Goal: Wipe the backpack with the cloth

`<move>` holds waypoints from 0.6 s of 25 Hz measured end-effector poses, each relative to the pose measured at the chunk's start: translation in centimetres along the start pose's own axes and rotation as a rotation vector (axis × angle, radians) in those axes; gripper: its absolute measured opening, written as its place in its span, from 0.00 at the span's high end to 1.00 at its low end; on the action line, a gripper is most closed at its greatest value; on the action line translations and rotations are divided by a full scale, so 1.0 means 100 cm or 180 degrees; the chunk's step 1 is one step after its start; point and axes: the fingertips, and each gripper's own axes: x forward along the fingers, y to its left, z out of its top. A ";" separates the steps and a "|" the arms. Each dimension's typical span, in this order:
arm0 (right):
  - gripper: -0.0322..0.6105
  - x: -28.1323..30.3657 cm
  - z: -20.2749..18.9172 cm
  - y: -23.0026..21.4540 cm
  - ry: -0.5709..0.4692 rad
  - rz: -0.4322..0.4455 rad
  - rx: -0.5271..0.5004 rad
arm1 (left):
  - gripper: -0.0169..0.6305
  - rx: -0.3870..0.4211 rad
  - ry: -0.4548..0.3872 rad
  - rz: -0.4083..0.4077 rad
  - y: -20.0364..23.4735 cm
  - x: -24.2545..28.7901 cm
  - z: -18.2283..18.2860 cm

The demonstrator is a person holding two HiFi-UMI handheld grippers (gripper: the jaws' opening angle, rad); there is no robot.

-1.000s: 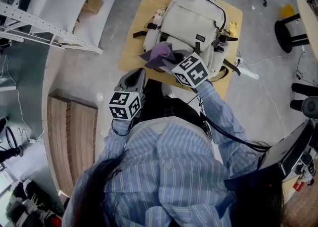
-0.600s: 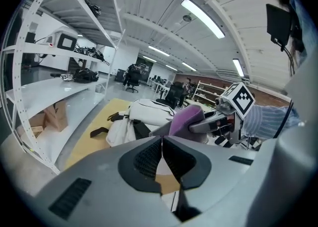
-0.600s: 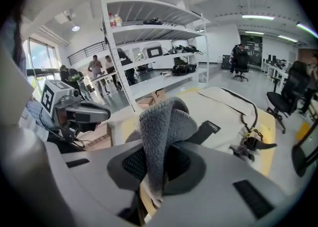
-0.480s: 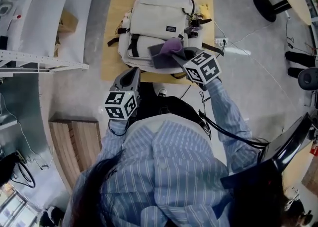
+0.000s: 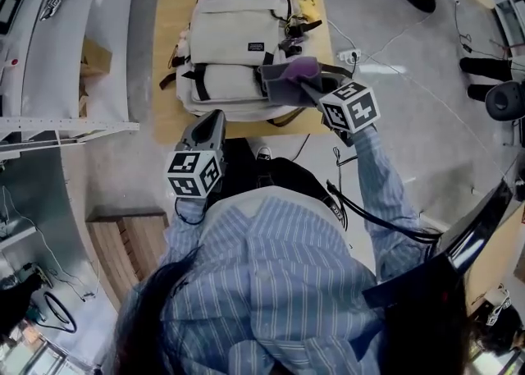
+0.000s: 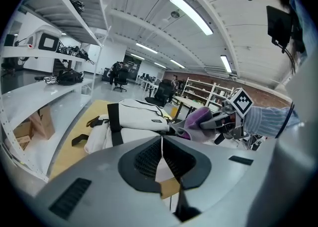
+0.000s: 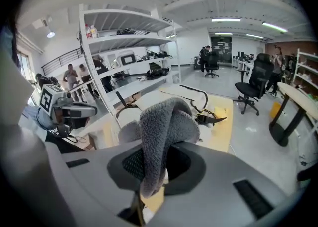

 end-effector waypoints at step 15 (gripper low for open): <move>0.89 0.005 0.107 0.040 -0.0374 0.0073 -0.0249 | 0.95 -0.0059 0.0030 0.0093 0.061 -0.004 0.027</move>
